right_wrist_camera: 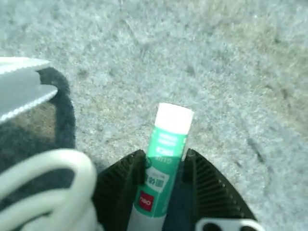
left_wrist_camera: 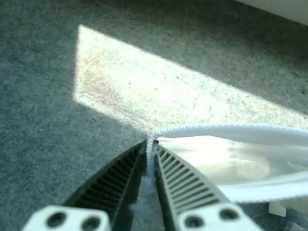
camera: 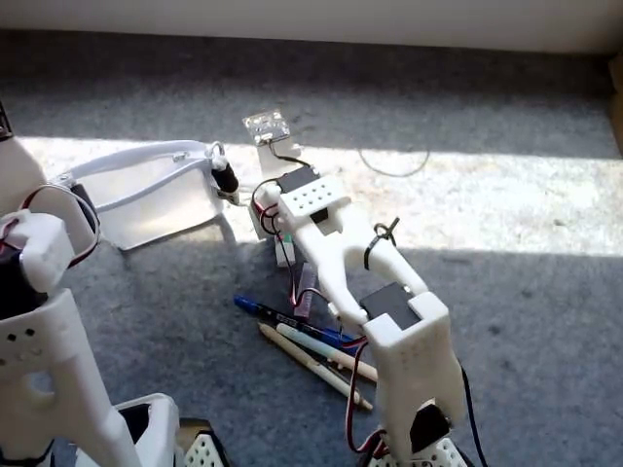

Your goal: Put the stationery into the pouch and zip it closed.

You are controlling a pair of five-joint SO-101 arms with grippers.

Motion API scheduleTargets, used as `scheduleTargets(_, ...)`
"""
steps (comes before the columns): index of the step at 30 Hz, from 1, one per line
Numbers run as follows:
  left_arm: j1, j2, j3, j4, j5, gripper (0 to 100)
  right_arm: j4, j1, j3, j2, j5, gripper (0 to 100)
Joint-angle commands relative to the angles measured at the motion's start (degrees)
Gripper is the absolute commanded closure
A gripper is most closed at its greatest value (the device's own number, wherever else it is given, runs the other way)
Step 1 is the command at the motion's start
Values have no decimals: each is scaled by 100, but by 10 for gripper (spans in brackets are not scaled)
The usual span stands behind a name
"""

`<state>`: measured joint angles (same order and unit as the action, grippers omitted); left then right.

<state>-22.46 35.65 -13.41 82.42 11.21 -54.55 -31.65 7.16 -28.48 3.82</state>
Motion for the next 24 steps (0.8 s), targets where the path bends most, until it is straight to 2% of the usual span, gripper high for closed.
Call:
scheduleTargets(1,-66,-136,-251,-26,53,989,-40,57,277,119,-97,875)
scheduleTargets(8,-66,-136,-251,-26,53,989,-57,66,277,119,-105,875)
scheduleTargets(11,-66,-136,-356,-62,53,989,-391,66,312,119,-299,879)
scheduleTargets(15,-66,-136,-356,-62,53,989,-593,66,312,119,-501,942)
scheduleTargets(24,-66,-136,-356,-62,53,989,-857,189,312,154,-501,947)
